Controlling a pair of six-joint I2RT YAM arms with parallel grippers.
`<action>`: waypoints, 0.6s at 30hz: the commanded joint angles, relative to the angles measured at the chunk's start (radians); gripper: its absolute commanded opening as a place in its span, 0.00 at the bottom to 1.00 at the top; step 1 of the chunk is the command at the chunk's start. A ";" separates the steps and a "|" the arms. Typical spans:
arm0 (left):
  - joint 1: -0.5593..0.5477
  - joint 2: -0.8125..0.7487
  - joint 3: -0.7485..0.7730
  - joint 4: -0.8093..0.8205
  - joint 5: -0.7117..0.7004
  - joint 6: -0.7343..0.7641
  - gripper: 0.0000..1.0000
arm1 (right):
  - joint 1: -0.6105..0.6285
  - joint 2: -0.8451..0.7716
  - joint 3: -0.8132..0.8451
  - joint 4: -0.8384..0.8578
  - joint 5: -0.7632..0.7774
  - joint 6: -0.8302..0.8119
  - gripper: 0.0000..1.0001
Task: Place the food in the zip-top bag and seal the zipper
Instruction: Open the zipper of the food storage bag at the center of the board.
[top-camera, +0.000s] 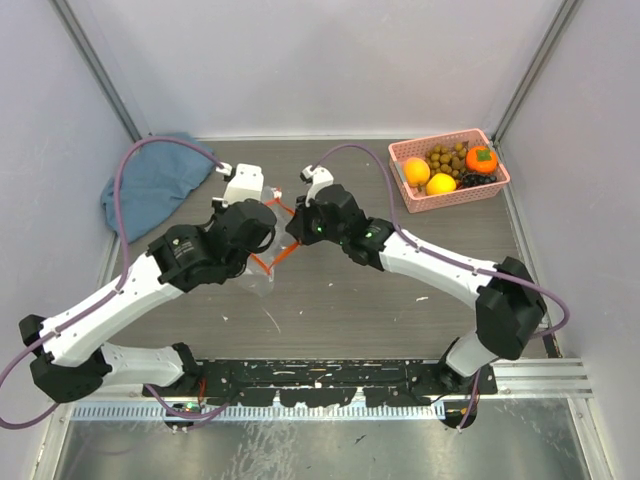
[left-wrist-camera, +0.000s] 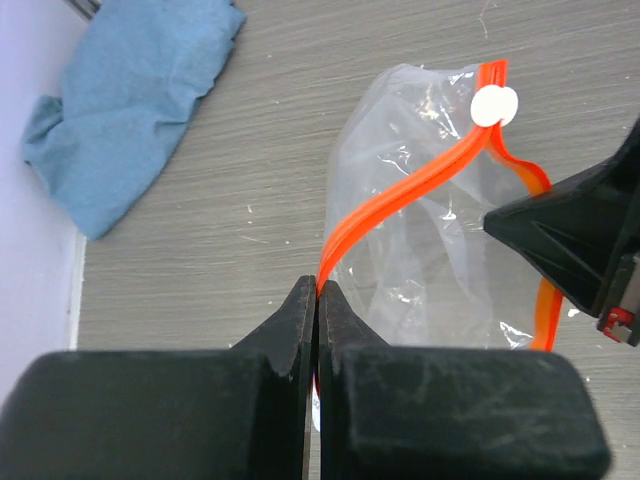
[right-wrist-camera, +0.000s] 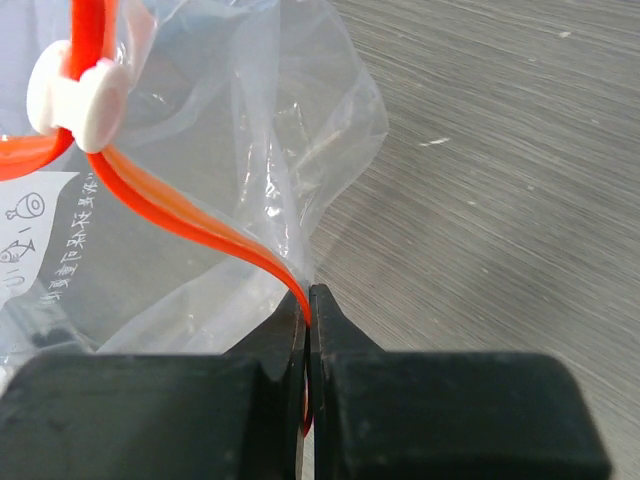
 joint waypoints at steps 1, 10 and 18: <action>-0.016 0.016 0.065 -0.049 -0.097 0.051 0.00 | 0.006 0.045 0.029 0.177 -0.095 0.035 0.06; -0.017 0.136 -0.067 0.102 0.075 0.020 0.00 | 0.001 0.095 -0.060 0.216 -0.055 0.069 0.11; -0.016 0.208 -0.114 0.215 0.155 0.003 0.00 | -0.090 0.028 -0.259 0.362 -0.186 0.171 0.28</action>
